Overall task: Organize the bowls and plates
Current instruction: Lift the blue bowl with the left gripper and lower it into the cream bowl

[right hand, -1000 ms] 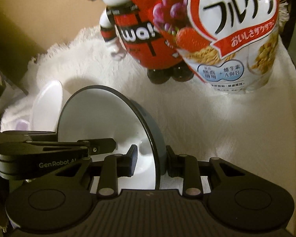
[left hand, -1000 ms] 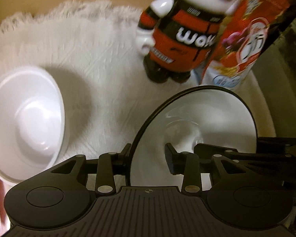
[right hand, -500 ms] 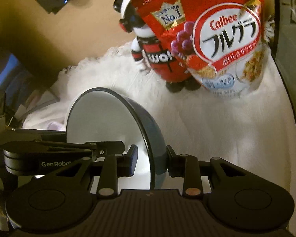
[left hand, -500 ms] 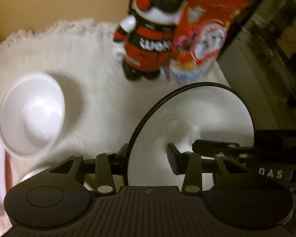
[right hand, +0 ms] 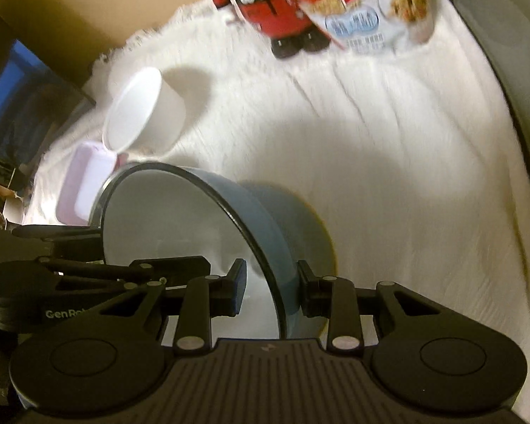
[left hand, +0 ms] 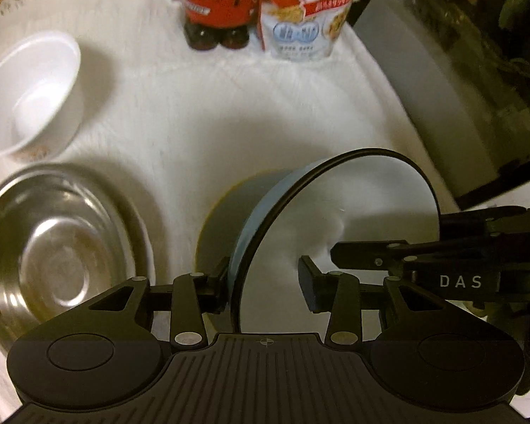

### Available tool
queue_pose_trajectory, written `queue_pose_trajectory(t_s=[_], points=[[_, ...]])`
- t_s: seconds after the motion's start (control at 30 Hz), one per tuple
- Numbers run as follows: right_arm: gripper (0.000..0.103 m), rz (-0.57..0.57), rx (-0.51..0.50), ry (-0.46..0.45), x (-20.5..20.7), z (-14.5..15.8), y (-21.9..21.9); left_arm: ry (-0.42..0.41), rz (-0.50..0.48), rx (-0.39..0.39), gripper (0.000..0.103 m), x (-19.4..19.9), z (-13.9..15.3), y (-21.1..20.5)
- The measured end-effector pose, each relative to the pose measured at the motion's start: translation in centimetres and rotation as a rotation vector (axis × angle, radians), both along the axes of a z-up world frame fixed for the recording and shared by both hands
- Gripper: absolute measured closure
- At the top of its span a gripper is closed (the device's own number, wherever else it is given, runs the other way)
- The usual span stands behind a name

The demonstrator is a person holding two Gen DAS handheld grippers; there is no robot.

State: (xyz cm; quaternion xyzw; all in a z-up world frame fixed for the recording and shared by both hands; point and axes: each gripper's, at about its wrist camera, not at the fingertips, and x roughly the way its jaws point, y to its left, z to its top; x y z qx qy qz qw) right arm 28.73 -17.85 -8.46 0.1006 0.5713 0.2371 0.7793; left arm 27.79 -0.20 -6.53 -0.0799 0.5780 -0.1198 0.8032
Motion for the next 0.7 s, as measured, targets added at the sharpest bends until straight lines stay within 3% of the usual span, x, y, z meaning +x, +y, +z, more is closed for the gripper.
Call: queue_pose_trajectory(t_s=[0.13, 0.4, 0.7], points=[[0.072, 0.003, -0.027, 0.003, -0.5, -1.0, 0.3, 0.009, 0.027, 0.003, 0.064, -0.2, -1.3, 0.2], [0.073, 0.017, -0.065, -0.061, -0.5, -1.2, 0.6, -0.047, 0.043, 0.033, 0.075, -1.0, -0.8, 0.8], [0.073, 0.006, -0.066, -0.065, -0.2, -1.0, 0.6, -0.063, 0.048, 0.008, 0.075, -1.5, 0.0, 1.8]])
